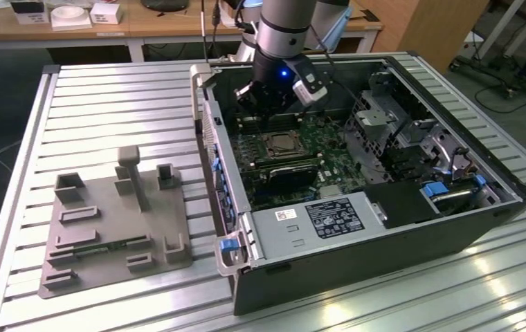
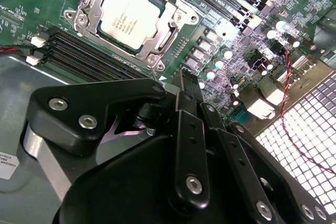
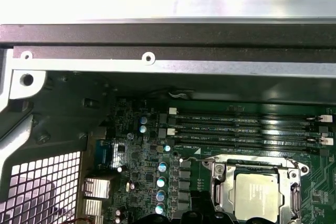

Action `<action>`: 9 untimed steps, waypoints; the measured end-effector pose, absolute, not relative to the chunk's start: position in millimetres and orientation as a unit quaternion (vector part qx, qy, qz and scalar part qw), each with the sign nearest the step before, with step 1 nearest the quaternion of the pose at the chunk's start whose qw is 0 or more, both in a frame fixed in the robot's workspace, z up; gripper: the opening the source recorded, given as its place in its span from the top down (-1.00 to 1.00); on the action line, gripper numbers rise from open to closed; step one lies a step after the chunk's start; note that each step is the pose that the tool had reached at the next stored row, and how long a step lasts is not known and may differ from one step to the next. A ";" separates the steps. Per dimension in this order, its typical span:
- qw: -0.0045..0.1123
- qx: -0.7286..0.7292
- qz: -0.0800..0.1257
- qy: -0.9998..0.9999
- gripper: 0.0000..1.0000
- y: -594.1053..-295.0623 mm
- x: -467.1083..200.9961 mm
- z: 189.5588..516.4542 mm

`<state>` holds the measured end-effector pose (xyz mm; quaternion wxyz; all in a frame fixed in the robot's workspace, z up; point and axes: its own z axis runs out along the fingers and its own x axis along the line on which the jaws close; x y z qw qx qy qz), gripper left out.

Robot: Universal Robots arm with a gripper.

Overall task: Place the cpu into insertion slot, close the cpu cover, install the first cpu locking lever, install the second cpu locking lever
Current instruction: 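Install the first cpu locking lever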

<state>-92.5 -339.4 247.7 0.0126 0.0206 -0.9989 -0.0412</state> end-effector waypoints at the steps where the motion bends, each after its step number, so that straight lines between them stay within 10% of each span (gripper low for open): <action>1: 0.013 0.021 -0.041 -0.999 0.79 -339.4 -92.6 247.7; 9: 0.013 0.021 -0.041 -0.999 0.79 -339.4 -92.8 247.7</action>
